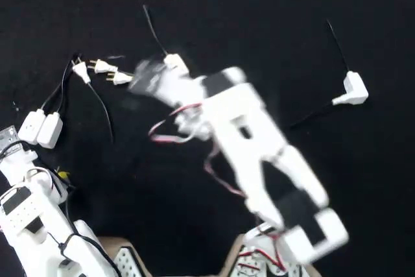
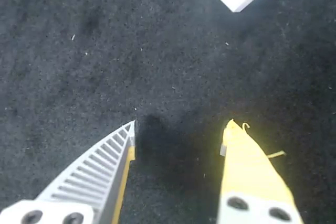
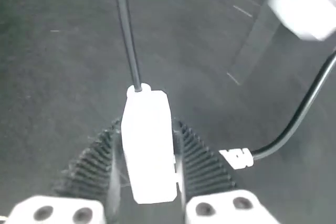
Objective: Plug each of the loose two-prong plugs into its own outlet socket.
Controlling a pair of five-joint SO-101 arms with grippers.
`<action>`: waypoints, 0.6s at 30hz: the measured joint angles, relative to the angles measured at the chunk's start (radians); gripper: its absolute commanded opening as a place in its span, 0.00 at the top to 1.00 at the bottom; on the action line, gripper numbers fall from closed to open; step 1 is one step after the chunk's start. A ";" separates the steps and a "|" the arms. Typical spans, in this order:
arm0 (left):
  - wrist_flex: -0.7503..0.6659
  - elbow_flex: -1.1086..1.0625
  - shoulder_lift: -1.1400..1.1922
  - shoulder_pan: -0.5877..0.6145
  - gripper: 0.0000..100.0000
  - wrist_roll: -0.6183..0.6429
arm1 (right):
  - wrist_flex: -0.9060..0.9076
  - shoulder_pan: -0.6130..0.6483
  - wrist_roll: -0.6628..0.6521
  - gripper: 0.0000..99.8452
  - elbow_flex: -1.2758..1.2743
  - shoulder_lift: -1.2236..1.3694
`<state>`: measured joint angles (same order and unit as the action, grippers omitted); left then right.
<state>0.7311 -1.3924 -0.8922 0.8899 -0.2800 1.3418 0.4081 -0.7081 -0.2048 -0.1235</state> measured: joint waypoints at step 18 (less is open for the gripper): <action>0.000 0.000 0.000 -0.353 0.73 0.000 | -0.023 -0.847 0.055 0.99 0.084 -0.109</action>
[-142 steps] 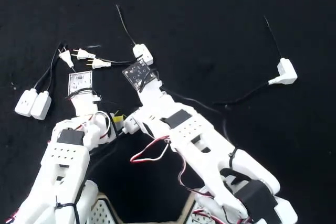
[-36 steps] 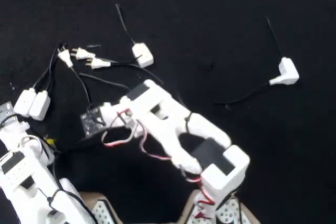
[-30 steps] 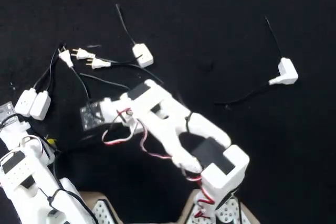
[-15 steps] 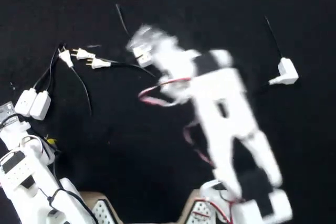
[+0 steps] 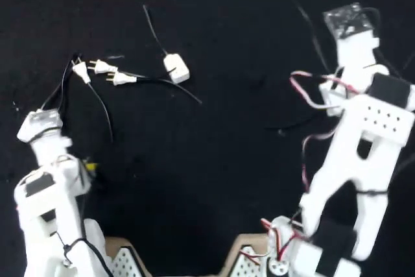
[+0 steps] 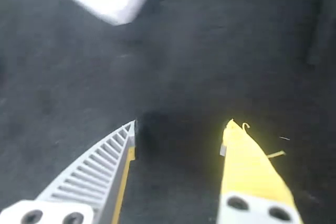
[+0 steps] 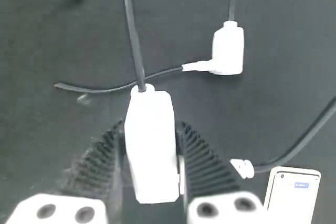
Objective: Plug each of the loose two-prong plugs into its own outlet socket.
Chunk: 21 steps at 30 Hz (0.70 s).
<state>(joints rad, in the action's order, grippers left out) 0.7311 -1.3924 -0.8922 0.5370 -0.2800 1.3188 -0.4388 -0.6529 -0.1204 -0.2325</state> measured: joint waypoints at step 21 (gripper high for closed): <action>-0.006 -0.020 -0.002 -0.077 0.73 0.000 | 0.035 -0.157 -0.049 0.99 1.010 0.968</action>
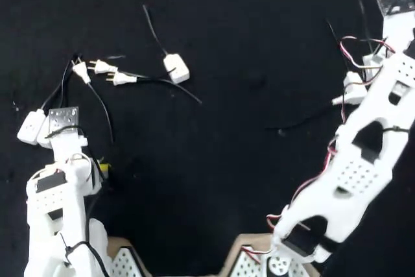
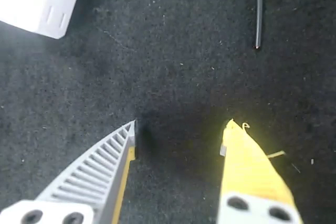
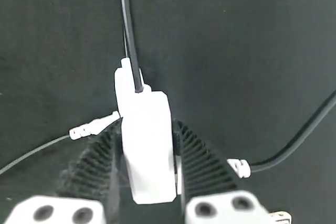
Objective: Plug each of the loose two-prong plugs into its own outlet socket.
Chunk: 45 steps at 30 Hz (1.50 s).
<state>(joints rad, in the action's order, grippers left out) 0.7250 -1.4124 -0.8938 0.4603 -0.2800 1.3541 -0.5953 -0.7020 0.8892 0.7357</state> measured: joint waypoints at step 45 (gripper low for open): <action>0.000 -0.002 0.000 0.000 0.73 0.000 | 0.216 -0.048 0.041 0.78 0.713 0.494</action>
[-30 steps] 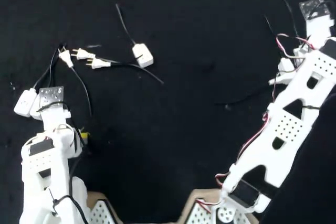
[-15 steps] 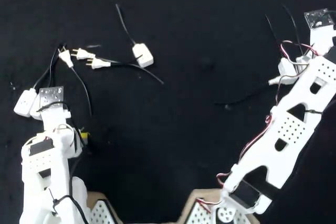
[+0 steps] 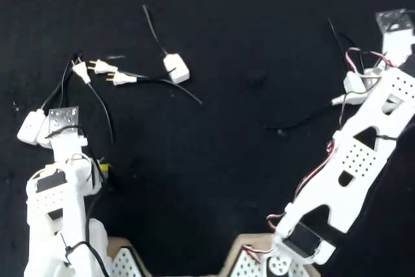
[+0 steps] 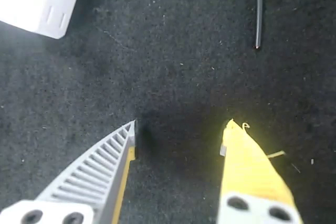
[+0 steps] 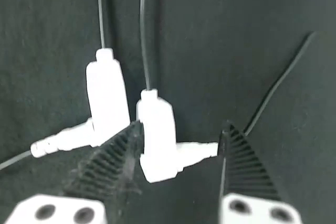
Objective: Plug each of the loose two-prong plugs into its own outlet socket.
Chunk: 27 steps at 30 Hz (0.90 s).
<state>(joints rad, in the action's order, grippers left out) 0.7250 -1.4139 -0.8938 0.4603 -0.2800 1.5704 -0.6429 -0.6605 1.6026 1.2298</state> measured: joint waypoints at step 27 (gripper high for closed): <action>0.000 0.000 0.000 0.000 0.73 0.000 | 0.015 -0.129 0.080 0.88 -0.110 0.066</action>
<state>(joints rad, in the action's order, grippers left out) 0.7250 -1.4139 -0.8938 0.4603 -0.2800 1.5858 -0.7718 -0.5808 1.4922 1.2958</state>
